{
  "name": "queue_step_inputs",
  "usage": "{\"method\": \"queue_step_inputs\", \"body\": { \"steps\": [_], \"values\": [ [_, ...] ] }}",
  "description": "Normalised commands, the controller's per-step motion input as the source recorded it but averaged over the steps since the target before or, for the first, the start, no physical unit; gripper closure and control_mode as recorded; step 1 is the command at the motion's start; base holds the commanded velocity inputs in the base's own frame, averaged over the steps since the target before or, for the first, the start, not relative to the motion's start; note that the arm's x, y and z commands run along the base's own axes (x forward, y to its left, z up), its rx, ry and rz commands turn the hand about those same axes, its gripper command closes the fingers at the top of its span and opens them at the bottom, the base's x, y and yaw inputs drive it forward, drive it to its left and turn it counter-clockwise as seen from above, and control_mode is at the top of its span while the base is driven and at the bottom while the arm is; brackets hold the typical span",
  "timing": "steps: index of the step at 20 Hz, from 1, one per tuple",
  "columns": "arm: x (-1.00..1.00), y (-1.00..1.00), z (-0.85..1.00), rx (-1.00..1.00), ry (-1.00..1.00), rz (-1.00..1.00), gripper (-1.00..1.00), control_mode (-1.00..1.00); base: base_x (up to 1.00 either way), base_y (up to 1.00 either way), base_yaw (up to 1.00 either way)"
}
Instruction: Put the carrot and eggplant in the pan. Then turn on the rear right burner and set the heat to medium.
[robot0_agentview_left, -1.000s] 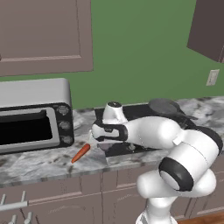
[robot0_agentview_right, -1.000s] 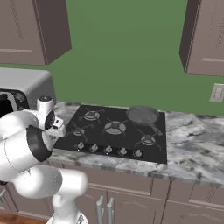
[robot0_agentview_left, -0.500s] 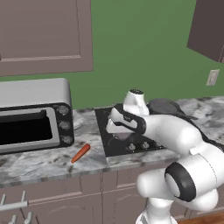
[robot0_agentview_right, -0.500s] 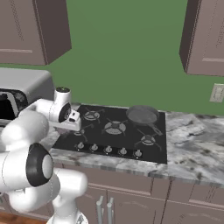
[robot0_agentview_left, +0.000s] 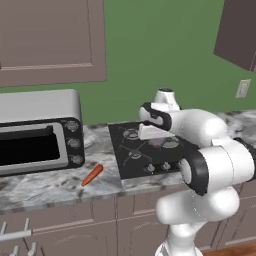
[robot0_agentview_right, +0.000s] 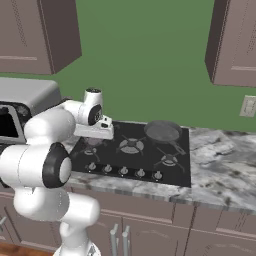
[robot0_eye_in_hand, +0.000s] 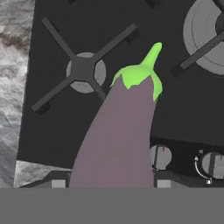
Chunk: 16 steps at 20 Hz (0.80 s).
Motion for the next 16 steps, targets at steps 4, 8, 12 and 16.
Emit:
{"method": "queue_step_inputs", "body": {
  "steps": [4, 8, 12, 16],
  "values": [
    [0.54, -0.72, 0.15, -0.07, 0.10, 0.03, 1.00, -1.00, 0.00, 0.00, 0.00],
    [0.56, -0.57, 0.03, -0.02, 0.03, 0.05, 1.00, -1.00, 0.00, 0.00, 0.00],
    [0.71, -0.55, 0.00, 0.00, 0.00, 0.04, 1.00, -1.00, 0.00, 0.00, 0.00],
    [0.57, -0.57, 0.00, 0.00, 0.00, 0.02, 1.00, -1.00, 0.00, 0.00, 0.00]
  ]
}}
